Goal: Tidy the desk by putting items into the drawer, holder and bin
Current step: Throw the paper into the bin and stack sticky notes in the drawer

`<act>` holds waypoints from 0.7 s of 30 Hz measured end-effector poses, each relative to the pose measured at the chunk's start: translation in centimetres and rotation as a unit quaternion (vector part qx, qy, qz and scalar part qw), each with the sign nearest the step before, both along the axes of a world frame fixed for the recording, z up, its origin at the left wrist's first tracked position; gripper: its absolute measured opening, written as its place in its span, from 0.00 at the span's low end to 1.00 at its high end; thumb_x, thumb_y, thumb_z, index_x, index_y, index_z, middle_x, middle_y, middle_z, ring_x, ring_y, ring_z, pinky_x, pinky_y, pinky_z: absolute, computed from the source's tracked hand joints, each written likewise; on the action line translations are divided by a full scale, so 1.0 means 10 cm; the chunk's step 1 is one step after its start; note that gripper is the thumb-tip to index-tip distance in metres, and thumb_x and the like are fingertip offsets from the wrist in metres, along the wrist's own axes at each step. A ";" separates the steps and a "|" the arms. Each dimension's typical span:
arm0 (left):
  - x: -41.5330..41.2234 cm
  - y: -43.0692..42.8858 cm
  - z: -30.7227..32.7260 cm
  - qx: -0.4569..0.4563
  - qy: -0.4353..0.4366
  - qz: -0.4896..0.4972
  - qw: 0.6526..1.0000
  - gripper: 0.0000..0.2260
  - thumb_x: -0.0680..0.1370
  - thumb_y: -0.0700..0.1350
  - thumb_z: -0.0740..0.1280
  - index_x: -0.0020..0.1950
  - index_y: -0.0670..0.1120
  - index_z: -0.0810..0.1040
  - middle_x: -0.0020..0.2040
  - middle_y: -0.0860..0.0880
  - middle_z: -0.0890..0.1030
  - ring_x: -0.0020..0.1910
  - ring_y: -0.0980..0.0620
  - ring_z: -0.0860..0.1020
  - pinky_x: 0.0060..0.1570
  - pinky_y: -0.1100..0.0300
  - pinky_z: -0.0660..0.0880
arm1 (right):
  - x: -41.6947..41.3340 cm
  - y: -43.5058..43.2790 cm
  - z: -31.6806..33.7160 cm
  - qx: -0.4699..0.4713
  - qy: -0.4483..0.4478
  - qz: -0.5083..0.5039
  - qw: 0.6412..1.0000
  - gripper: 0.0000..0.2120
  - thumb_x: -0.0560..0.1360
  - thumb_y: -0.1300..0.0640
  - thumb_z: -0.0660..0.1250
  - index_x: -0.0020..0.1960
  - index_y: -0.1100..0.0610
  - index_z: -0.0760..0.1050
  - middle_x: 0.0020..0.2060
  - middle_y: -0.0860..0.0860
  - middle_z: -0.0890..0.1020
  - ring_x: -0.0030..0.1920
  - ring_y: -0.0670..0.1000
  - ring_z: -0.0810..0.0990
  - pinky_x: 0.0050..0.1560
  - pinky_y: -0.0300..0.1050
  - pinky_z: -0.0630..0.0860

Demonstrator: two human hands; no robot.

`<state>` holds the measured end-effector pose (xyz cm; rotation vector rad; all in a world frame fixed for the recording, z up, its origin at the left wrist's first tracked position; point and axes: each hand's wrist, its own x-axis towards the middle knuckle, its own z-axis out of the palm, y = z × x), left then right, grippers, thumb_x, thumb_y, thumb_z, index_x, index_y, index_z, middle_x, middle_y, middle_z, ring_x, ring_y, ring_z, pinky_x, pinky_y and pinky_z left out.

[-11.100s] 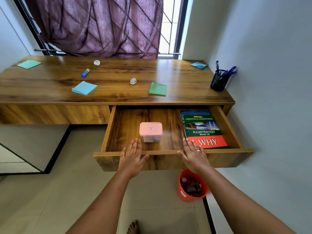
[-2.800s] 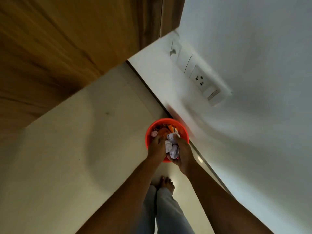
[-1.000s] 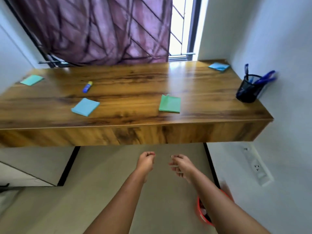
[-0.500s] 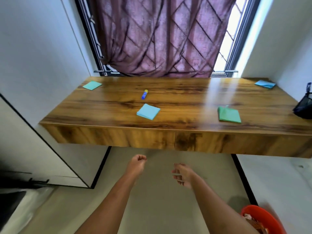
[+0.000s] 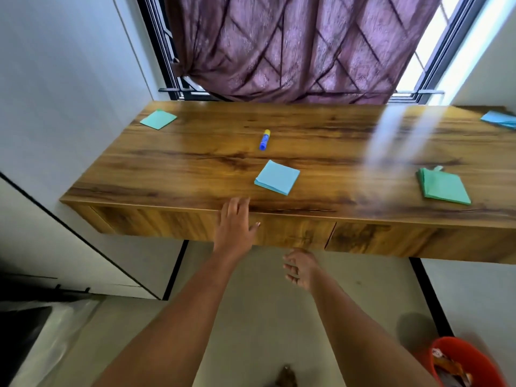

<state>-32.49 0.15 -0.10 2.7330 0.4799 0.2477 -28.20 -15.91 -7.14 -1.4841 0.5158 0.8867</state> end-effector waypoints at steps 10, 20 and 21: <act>0.72 0.51 -0.24 0.174 0.131 -0.149 0.964 0.47 0.71 0.69 0.61 0.78 0.46 0.41 0.79 0.44 0.44 0.77 0.43 0.45 0.75 0.47 0.48 | 0.55 0.41 -0.48 -0.032 0.107 -0.079 0.991 0.14 0.77 0.70 0.49 0.36 0.57 0.61 0.31 0.51 0.63 0.26 0.47 0.63 0.43 0.44 0.72; 0.72 0.54 -0.29 0.181 0.106 -0.158 0.965 0.47 0.70 0.69 0.60 0.78 0.46 0.43 0.78 0.42 0.48 0.77 0.42 0.47 0.74 0.45 0.47 | 0.56 0.44 -0.56 0.080 0.160 -0.260 0.949 0.13 0.73 0.74 0.48 0.39 0.59 0.65 0.37 0.56 0.68 0.36 0.51 0.67 0.33 0.42 0.66; 0.71 0.54 -0.29 0.179 0.104 -0.161 0.965 0.47 0.70 0.69 0.60 0.78 0.46 0.43 0.78 0.42 0.48 0.77 0.42 0.46 0.74 0.45 0.47 | 0.55 0.45 -0.55 0.090 0.159 -0.267 0.946 0.13 0.73 0.74 0.48 0.37 0.59 0.64 0.36 0.55 0.68 0.35 0.51 0.66 0.33 0.42 0.65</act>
